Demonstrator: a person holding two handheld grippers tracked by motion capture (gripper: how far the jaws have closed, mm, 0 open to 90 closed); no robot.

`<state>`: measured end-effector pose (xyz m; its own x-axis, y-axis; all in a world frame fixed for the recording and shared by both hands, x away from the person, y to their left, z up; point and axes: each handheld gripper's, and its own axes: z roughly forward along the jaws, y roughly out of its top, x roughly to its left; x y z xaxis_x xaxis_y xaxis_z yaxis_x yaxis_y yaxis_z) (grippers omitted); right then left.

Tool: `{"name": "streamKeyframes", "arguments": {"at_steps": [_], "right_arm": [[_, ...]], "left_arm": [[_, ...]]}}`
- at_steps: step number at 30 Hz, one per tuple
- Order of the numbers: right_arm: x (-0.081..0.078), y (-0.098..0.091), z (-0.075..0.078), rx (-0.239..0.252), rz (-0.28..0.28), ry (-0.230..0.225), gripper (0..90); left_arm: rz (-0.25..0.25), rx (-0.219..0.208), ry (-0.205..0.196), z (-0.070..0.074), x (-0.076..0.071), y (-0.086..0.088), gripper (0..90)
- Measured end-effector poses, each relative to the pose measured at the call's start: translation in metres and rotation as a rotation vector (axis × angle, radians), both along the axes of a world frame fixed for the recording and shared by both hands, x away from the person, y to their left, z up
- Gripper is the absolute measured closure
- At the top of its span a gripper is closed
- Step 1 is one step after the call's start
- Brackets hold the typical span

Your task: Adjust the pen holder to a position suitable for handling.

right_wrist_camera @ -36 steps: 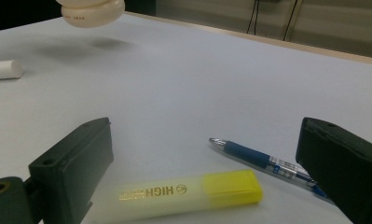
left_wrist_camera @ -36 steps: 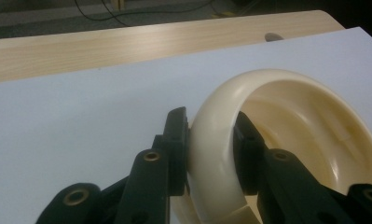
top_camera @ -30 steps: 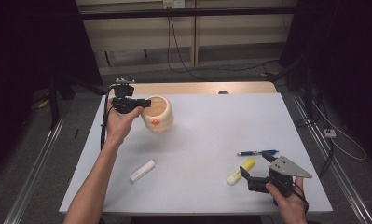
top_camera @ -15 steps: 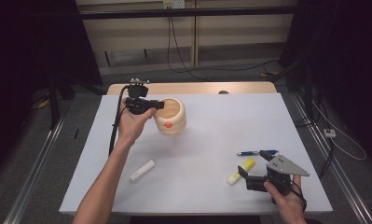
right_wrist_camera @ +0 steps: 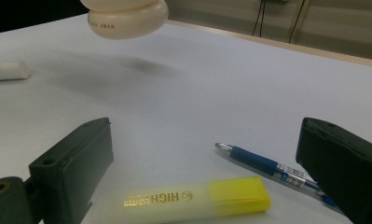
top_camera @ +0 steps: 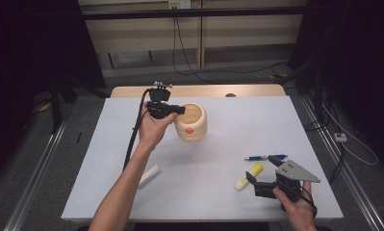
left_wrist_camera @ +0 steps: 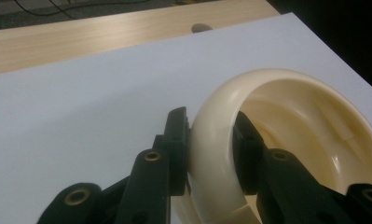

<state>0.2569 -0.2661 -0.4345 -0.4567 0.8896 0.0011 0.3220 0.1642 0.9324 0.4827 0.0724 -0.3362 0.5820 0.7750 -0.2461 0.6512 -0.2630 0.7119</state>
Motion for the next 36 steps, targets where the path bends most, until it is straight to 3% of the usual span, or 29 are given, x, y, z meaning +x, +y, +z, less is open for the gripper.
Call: {"name": "streamKeyframes", "arguments": {"at_steps": [27,29,33,36], "right_arm": [[-0.001,0.000,0.000,0.002,0.001,0.004,3.4],[-0.001,0.000,0.000,0.003,0.001,0.003,3.4],[-0.001,0.000,0.000,0.001,0.001,0.003,3.4],[0.000,0.001,-0.001,0.000,0.002,0.003,3.4]], "left_arm": [[0.008,0.041,0.093,-0.040,-0.014,-0.023,72.6],[0.013,0.054,0.092,-0.041,-0.017,-0.023,72.5],[0.029,0.035,0.094,-0.044,-0.022,-0.022,72.6],[0.039,0.066,0.082,-0.046,-0.023,-0.024,72.4]]}}
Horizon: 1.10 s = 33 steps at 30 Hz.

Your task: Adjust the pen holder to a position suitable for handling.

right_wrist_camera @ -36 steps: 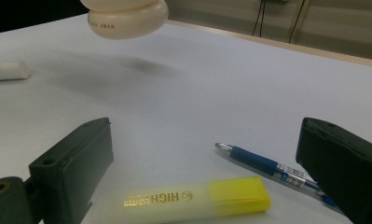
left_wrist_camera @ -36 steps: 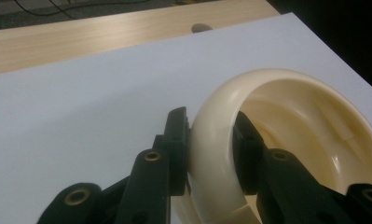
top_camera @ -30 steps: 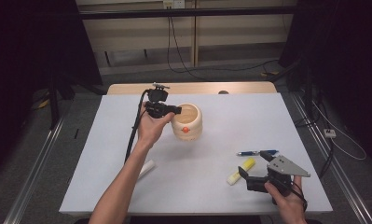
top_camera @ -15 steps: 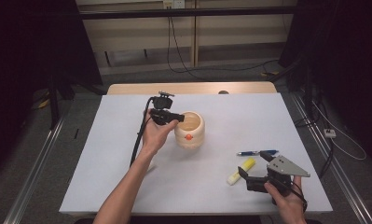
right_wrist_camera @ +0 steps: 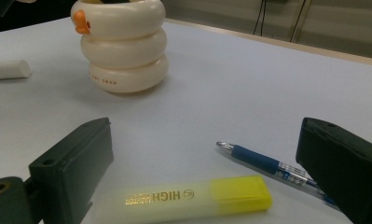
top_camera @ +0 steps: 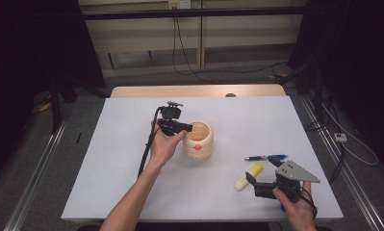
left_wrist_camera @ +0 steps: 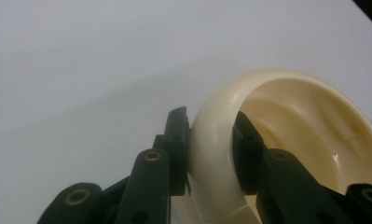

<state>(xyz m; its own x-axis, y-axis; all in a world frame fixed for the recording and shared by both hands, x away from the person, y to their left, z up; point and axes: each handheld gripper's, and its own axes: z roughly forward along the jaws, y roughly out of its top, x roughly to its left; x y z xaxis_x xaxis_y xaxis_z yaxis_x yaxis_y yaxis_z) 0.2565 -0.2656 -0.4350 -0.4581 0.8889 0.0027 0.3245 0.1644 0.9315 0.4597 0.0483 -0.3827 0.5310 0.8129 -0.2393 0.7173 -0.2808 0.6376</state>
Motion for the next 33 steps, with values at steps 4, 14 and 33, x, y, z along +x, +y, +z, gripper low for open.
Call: {"name": "streamKeyframes", "arguments": {"at_steps": [4,14,33], "right_arm": [[0.000,0.000,0.000,0.000,-0.001,0.002,3.4],[0.000,0.000,0.000,-0.002,-0.002,0.002,3.4],[0.000,0.000,0.000,0.001,-0.004,0.001,3.4]], "left_arm": [[0.019,-0.004,-0.003,-0.003,0.001,-0.001,72.4],[-0.034,-0.006,0.009,-0.006,0.005,0.002,71.4],[-0.131,-0.033,-0.099,0.007,0.003,0.014,23.4]]}}
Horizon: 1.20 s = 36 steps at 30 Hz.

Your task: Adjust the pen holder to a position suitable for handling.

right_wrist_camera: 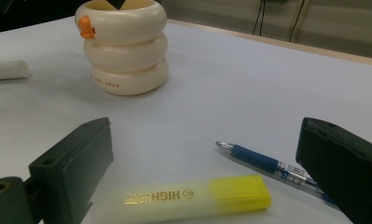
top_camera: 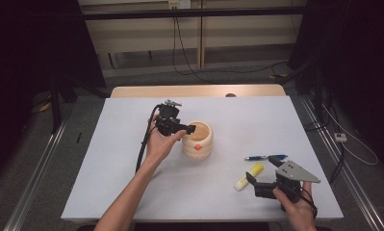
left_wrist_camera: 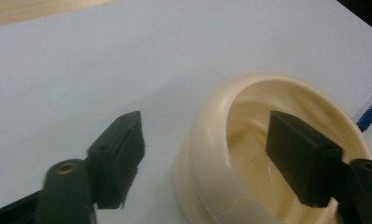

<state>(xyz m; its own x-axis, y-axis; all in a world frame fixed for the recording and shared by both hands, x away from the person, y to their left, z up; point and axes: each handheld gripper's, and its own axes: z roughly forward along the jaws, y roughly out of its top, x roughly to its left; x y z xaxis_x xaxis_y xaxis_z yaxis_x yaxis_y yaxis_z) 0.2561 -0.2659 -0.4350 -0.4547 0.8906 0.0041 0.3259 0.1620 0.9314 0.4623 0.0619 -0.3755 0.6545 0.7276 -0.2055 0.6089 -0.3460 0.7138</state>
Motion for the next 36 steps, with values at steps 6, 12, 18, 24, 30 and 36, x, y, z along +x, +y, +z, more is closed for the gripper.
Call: {"name": "streamKeyframes", "arguments": {"at_steps": [6,12,18,24,30,36], "right_arm": [[0.000,0.000,0.000,0.002,0.001,-0.001,3.4],[0.000,-0.001,0.000,0.005,0.000,0.000,3.4],[0.002,0.000,0.000,0.011,-0.008,0.004,3.4],[0.001,-0.001,0.000,0.010,-0.020,0.006,3.4],[0.000,-0.001,-0.001,0.011,-0.018,0.010,3.3],[0.000,-0.001,0.000,0.011,-0.016,0.007,3.3]], "left_arm": [[-0.055,-0.049,-0.065,0.009,-0.007,0.007,8.3],[-0.095,-0.074,-0.106,0.015,-0.019,0.013,5.7],[-0.131,-0.097,-0.143,0.022,-0.028,0.025,5.4],[-0.165,-0.150,-0.181,0.032,-0.033,0.041,5.7],[-0.199,-0.076,-0.242,0.039,-0.044,0.051,5.9],[-0.191,-0.104,-0.292,0.048,-0.051,0.067,6.5]]}}
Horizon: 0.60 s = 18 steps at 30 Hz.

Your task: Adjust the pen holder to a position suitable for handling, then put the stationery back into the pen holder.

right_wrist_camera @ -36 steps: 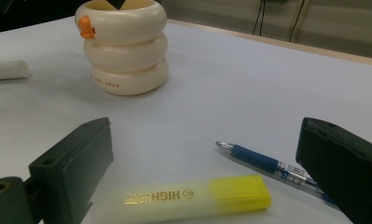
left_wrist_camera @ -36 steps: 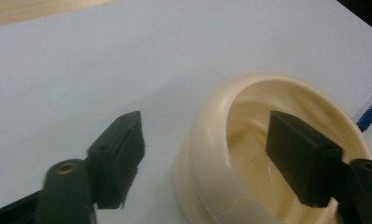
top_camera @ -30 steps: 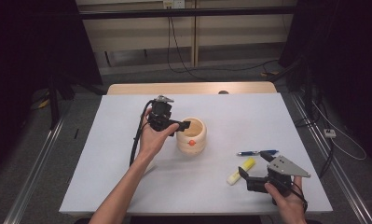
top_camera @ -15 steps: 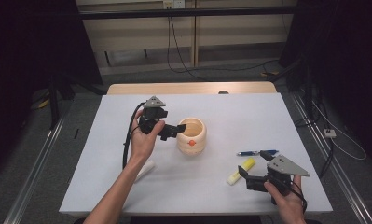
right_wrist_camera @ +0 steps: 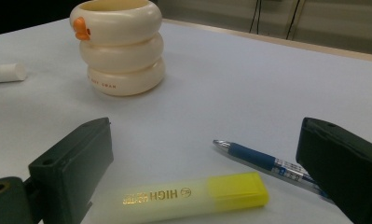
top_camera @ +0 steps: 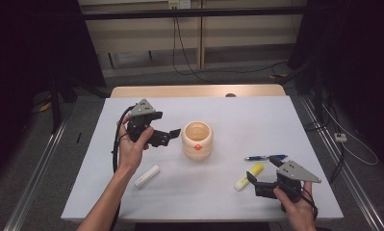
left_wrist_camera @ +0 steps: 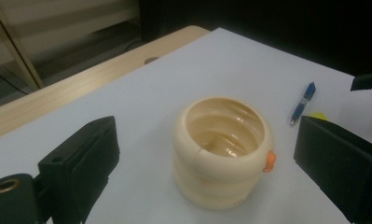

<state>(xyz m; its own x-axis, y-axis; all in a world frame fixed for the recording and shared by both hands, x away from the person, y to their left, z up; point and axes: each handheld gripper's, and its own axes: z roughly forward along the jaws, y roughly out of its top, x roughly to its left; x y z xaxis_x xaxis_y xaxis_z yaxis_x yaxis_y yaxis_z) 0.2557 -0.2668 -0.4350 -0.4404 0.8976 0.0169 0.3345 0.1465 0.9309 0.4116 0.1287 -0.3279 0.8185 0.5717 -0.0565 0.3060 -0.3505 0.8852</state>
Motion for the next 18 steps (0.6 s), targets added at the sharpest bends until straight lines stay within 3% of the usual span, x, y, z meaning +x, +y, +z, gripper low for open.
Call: {"name": "streamKeyframes", "arguments": {"at_steps": [6,9,10,15,18], "right_arm": [[-0.001,-0.001,0.000,0.002,0.007,-0.001,3.3],[-0.002,-0.001,0.000,0.004,0.005,-0.001,3.2],[-0.002,-0.001,0.000,0.003,0.005,0.000,3.2],[-0.003,-0.001,0.000,-0.002,0.005,0.000,3.3],[-0.002,-0.001,0.001,0.001,0.001,-0.004,3.2]], "left_arm": [[-0.002,0.002,-0.025,0.007,-0.003,0.012,6.5],[0.037,0.075,-0.053,0.009,-0.002,0.017,6.6],[0.039,0.082,-0.065,0.009,-0.001,0.019,7.1],[0.028,0.080,-0.023,0.015,0.002,0.032,8.2],[0.026,0.076,-0.020,0.017,0.003,0.043,8.1]]}}
